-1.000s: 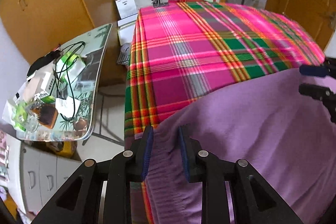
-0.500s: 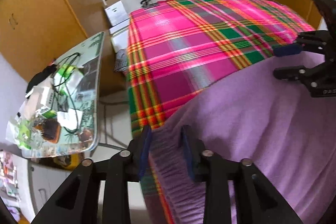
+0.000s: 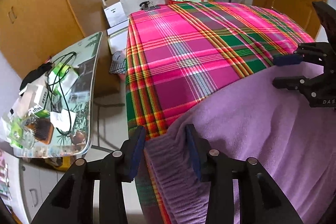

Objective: Fold clothes

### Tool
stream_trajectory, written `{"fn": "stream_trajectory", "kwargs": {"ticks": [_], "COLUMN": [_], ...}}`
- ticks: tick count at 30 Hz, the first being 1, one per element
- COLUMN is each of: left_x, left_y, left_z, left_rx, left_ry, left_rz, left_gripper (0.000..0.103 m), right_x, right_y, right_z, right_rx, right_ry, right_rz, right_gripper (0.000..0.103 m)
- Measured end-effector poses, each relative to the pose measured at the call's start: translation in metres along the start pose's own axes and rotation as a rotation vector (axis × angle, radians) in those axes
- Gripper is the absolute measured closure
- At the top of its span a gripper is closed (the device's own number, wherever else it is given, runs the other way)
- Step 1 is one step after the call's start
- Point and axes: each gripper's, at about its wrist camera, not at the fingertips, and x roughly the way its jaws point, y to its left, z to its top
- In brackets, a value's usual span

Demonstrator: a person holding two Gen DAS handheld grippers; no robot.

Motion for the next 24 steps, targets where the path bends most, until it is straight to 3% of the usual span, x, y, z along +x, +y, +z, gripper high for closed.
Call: {"fn": "stream_trajectory", "kwargs": {"ticks": [1,4,11,13,24], "left_x": [0.000,-0.001,-0.007,-0.012,-0.055], "left_y": [0.000,-0.004,-0.006,-0.008,-0.011], "left_z": [0.000,-0.001,-0.004,-0.004,-0.010], "left_rx": [0.004,0.018,0.010,0.013,-0.007], "left_ry": [0.000,-0.014,-0.056,-0.072,-0.185], "left_rz": [-0.005,0.006,0.033,0.038,0.058], "left_gripper": [0.070,0.075,0.081,0.088,0.090], "right_x": [-0.001,-0.003,-0.013,-0.023,-0.079], "right_y": [0.003,0.012,0.019,0.024,0.060], "right_z": [-0.001,-0.003,-0.003,-0.004,-0.017], "right_rx": [-0.007,-0.030,-0.007,-0.004,-0.009], "right_ry": [0.001,-0.001,-0.021,-0.042,-0.135], "right_rz": [0.007,-0.004,-0.046,-0.054,-0.088], "right_gripper": [0.084,0.096,0.101,0.101,0.101]}}
